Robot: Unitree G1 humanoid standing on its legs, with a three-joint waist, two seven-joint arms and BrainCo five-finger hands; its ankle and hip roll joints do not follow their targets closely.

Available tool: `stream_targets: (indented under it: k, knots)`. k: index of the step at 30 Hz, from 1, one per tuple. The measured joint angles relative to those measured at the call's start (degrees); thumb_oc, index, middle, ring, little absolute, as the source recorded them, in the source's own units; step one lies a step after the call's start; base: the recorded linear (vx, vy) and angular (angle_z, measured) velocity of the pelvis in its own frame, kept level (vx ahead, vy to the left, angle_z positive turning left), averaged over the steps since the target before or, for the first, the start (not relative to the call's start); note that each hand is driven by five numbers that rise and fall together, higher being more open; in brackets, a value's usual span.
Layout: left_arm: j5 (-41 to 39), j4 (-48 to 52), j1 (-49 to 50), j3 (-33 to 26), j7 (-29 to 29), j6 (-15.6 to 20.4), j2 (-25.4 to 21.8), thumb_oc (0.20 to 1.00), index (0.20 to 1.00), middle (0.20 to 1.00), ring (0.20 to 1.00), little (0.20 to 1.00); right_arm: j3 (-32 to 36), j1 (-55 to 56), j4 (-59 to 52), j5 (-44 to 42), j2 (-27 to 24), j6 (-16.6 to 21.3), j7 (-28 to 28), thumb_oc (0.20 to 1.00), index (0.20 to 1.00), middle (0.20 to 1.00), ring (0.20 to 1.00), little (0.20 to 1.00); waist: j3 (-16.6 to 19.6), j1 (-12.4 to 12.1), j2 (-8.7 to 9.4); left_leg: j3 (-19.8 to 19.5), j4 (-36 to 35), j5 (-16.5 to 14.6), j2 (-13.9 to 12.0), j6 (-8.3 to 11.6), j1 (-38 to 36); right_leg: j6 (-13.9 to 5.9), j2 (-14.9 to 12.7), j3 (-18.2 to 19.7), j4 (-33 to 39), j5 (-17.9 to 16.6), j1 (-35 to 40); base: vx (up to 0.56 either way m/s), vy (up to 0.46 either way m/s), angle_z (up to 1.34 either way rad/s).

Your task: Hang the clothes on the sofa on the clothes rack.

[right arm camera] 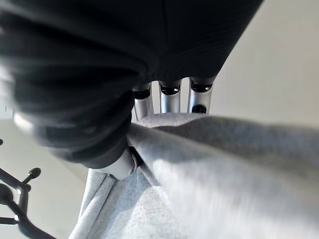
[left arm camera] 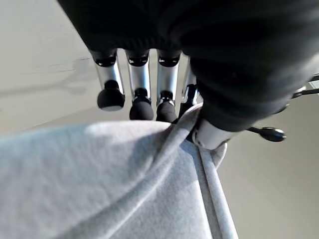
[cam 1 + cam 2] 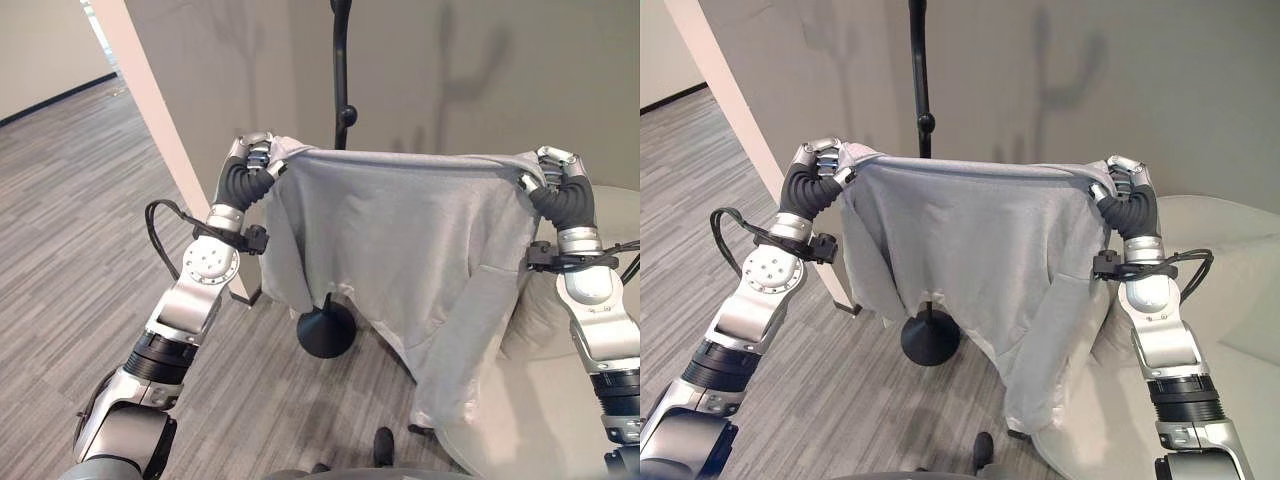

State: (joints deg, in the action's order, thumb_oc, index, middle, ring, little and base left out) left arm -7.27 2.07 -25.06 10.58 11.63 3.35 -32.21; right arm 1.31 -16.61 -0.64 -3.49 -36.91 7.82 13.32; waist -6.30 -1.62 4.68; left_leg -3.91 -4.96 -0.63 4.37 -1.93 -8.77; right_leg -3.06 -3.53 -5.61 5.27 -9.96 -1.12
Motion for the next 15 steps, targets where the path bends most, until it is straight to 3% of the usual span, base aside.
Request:
stream_targets:
  k: [6, 15]
  knots:
    - [-0.02, 0.01, 0.04, 0.0, -0.01, -0.04, 0.0, 0.2, 0.2, 0.2, 0.2, 0.2, 0.0, -0.04, 0.05, -0.01, 0.27, -0.76, -0.41, 0.2, 0.2, 0.2, 0.2, 0.2, 0.0, 0.53, -0.01, 0.15, -0.03, -0.25, -1.08, 0.28, -0.34, 0.51, 0.96, 0.01, 0.02, 0.53, 0.4, 0.01, -0.004, 0.0]
    - [-0.05, 0.21, -0.04, -0.01, -0.02, -0.04, -0.6, 0.2, 0.2, 0.2, 0.2, 0.2, -0.17, -0.41, 0.05, -0.03, 0.41, -1.03, -0.6, 0.2, 0.2, 0.2, 0.2, 0.2, 0.11, 1.06, -0.18, 1.28, -0.03, -0.29, -2.15, 0.32, -0.15, -0.27, 1.85, 0.07, 0.22, 1.35, 0.13, 0.03, -0.057, -0.05]
